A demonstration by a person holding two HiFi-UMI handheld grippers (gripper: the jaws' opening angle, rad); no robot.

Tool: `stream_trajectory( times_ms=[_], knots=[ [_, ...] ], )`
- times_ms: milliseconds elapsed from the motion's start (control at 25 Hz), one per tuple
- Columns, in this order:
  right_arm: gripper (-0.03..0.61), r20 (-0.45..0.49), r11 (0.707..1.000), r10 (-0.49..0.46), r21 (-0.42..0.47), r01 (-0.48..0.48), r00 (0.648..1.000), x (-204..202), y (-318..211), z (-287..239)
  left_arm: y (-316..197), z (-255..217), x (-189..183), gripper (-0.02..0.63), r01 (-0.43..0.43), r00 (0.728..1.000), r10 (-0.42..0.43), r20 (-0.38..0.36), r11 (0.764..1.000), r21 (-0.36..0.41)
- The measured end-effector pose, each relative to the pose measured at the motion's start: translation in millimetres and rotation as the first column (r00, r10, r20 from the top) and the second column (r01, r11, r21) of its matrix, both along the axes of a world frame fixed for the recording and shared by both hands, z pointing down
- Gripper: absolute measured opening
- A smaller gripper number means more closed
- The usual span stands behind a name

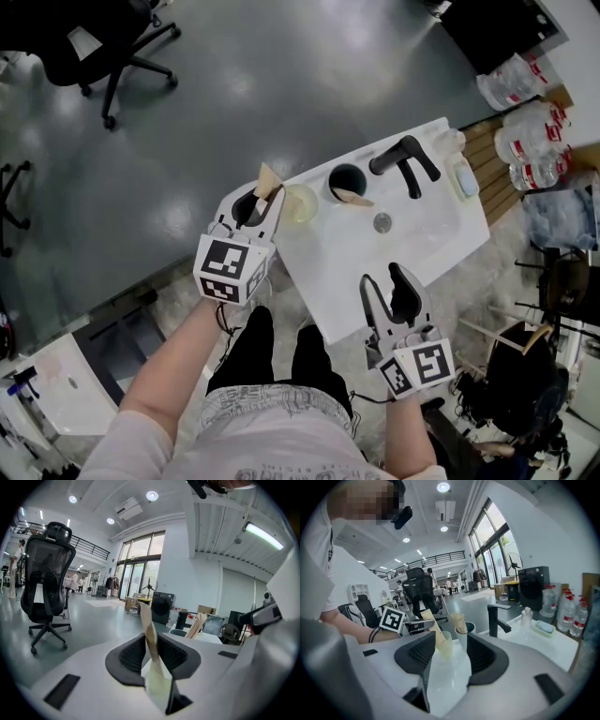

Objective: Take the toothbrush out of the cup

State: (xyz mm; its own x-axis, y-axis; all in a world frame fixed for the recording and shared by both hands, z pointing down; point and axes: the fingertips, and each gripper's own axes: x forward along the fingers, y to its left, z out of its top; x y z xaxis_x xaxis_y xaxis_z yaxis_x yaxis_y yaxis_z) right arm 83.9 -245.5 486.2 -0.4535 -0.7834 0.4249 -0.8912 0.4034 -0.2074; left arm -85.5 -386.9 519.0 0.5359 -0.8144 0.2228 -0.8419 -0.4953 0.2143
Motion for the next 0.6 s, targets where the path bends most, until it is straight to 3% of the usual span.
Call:
stream_trajectory(
  times_ms=[600],
  knots=[
    [0.218,0.010,1.000,0.006,0.024,-0.006,1.000,-2.8,2.4,-4.4,5.8,-11.7,3.2,0.074,-0.021,1.000,0.021,-0.006,0.999,0.033]
  ],
)
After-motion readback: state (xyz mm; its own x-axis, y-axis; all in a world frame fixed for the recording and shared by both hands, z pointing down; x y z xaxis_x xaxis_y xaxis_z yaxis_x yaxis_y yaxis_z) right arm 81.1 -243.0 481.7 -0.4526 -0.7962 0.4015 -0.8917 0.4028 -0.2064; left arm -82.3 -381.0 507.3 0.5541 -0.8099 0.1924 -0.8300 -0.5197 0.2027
